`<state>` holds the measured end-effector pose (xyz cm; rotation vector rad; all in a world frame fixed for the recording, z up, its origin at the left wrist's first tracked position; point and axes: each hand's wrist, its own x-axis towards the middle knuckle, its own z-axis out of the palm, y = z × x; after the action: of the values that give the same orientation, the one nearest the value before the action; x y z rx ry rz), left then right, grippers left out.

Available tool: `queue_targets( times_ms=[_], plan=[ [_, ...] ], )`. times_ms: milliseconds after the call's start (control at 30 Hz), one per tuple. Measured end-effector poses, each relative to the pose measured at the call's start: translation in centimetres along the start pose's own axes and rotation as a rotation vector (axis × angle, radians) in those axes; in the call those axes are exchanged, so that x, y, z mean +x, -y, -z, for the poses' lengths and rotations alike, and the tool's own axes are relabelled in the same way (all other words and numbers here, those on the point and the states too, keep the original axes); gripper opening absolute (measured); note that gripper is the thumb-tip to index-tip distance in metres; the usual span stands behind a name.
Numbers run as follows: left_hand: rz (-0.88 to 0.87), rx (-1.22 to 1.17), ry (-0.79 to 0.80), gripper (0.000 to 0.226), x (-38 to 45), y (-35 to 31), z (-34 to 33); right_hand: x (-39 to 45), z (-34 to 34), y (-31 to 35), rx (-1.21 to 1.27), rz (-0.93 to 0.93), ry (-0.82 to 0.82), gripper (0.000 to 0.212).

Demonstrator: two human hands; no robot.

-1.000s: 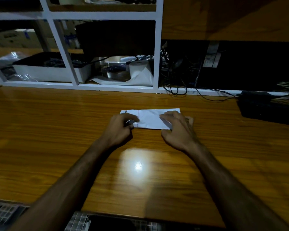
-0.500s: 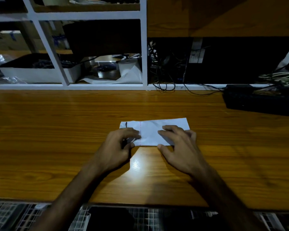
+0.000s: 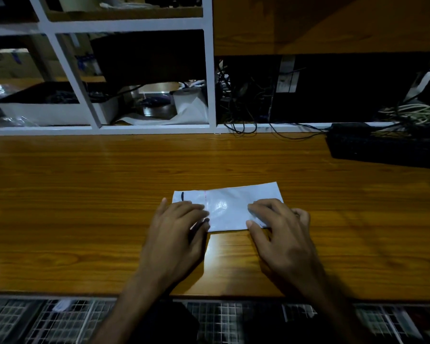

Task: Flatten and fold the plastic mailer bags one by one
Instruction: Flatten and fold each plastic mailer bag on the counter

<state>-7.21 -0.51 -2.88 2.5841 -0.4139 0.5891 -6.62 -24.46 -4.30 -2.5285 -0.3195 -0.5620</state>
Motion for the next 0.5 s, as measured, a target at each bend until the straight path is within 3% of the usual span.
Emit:
queue_targets(
  times_ms=[200,500],
  plan=[
    [0.051,0.006,-0.003,0.024,3.5,-4.7,-2.3,3.5,-1.8,2.5,-0.034,0.049,0.032,0.029],
    [0.029,0.040,0.215,0.044,5.8,-2.3,-4.6,6.1,-5.0,1.7,-0.090,0.152,0.300,0.057]
  ],
)
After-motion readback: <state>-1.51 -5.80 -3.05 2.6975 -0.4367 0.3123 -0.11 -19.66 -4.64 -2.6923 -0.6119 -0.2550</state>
